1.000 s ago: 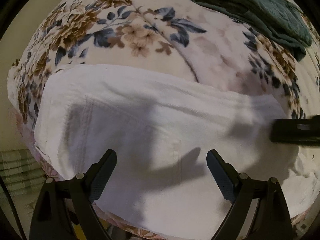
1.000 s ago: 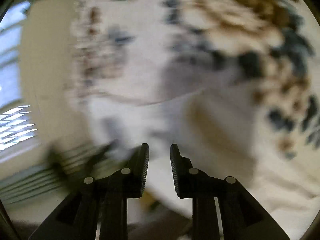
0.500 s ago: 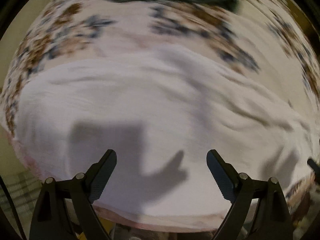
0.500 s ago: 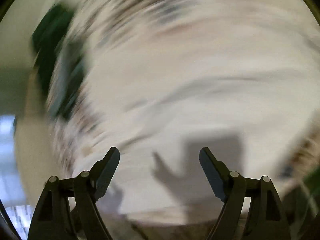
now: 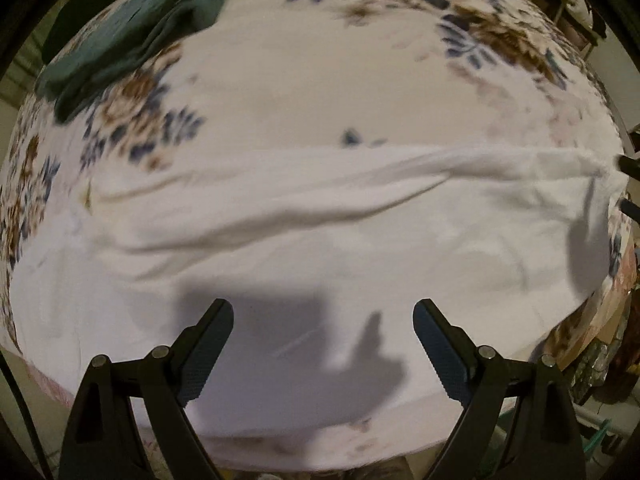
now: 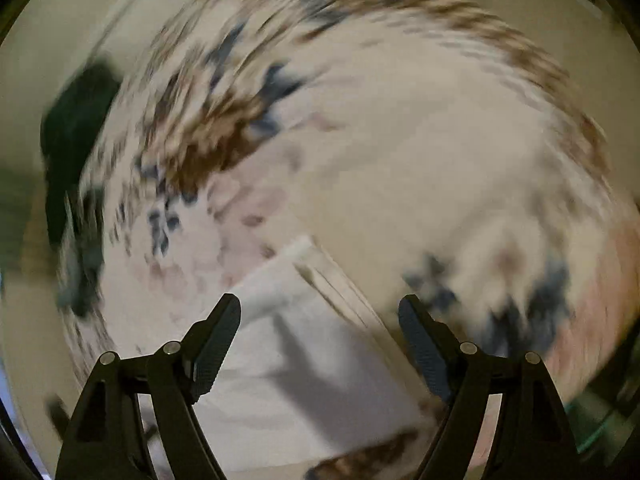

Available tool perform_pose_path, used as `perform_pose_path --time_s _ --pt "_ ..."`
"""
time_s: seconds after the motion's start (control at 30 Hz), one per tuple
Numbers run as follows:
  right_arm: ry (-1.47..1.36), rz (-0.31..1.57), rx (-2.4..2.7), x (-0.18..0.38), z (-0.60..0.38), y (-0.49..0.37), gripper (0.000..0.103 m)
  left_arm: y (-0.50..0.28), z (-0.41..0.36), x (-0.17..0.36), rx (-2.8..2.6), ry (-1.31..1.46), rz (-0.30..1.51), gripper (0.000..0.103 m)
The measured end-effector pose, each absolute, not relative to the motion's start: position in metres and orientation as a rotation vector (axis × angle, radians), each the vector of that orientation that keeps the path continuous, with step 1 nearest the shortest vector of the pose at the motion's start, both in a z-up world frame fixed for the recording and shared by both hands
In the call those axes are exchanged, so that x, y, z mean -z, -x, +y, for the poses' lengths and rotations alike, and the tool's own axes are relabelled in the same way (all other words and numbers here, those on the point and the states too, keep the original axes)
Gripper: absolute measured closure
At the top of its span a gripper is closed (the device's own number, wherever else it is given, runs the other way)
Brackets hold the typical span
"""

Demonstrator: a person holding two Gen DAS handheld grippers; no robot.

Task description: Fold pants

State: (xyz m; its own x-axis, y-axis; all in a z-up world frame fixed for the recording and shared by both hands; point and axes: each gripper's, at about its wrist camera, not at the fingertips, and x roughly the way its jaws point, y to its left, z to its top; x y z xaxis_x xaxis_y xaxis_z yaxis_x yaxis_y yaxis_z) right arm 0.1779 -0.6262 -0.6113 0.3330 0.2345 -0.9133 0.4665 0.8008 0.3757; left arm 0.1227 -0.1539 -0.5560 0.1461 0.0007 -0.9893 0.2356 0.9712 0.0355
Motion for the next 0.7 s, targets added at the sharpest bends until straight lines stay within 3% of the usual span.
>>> perform_pose_path --time_s 0.07,0.1,0.13,0.3,0.4,0.5,0.57,0.6,0.63,0.7 --pt "-0.549 1.336 0.105 0.620 -0.610 -0.200 0.035 -0.127 -0.165 0.554 0.174 -0.206 1.408 0.011" --pt "-0.466 1.382 0.072 0.625 -0.601 -0.207 0.075 -0.129 -0.171 0.552 0.176 -0.209 1.400 0.011" --pt "-0.400 1.405 0.072 0.627 -0.594 -0.207 0.089 -0.130 -0.175 0.551 0.178 -0.212 1.396 0.011" --pt "-0.309 1.259 0.100 0.595 -0.584 -0.205 0.095 -0.125 -0.192 0.551 0.187 -0.237 1.400 0.011" --pt "-0.339 1.294 0.093 0.611 -0.586 -0.217 0.094 -0.117 -0.197 0.563 0.181 -0.257 1.412 0.011" --pt "-0.566 1.357 0.065 0.636 -0.609 -0.203 0.083 -0.115 -0.198 0.583 0.190 -0.247 1.456 0.011" --pt "-0.782 1.276 0.072 0.634 -0.633 -0.173 0.065 -0.115 -0.195 0.595 0.200 -0.232 1.492 0.011" --pt "-0.845 1.237 0.092 0.634 -0.641 -0.158 0.043 -0.114 -0.193 0.603 0.204 -0.215 1.512 0.011" --pt "-0.884 1.206 0.123 0.634 -0.648 -0.145 0.030 -0.115 -0.189 0.612 0.198 -0.207 1.533 0.011" --pt "-0.944 1.200 0.159 0.648 -0.657 -0.121 0.029 -0.117 -0.182 0.625 0.192 -0.168 1.563 0.005"
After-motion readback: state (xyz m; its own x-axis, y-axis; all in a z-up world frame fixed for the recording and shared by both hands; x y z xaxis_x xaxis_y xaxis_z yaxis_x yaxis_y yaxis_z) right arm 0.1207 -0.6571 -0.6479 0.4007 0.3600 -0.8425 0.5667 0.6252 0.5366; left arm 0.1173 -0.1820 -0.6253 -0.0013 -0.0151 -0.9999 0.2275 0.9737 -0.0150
